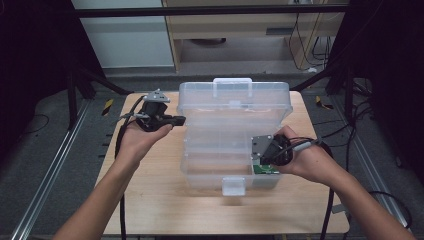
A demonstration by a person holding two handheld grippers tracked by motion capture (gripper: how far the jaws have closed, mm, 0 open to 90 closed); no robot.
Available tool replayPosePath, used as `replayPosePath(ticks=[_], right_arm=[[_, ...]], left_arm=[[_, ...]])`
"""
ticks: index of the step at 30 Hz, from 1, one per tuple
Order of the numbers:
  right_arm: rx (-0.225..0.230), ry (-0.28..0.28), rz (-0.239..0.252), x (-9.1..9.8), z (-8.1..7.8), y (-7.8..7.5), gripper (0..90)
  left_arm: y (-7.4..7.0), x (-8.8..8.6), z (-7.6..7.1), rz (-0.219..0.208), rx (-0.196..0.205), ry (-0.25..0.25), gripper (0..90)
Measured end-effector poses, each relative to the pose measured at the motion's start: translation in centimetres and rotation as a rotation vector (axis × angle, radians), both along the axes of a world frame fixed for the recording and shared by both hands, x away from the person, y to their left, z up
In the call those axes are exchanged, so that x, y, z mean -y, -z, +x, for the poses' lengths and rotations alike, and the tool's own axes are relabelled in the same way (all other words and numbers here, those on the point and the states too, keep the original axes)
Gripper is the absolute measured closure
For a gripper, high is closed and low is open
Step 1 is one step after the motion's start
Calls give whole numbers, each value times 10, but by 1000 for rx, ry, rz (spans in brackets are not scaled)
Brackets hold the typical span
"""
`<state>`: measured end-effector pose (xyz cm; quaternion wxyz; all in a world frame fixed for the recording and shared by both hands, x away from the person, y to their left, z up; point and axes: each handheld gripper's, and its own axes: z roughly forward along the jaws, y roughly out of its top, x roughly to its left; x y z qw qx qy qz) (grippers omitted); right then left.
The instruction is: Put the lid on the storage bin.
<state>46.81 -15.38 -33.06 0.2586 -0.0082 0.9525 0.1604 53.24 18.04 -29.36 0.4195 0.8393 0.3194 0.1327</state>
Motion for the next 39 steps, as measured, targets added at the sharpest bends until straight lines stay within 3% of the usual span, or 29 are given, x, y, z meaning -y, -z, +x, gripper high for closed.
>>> replayPosePath(ticks=[12,22,23,24,30,39], right_arm=[[-11,0,-3,0,-3,3,818],[-12,3,3,1,-6,6,806],[-16,5,10,1,-6,7,802],[-16,7,13,1,-7,7,795],[-13,32,73,5,-14,0,684],[-13,152,198,19,-23,-1,541]], left_arm=[[-1,-3,-4,-28,-3,7,899],[3,-5,-10,-22,-12,12,900],[5,-6,-10,-28,6,28,900],[5,-6,-13,-27,-13,12,900],[9,-8,-18,-43,-11,15,900],[15,-8,-24,-39,-13,20,900]])
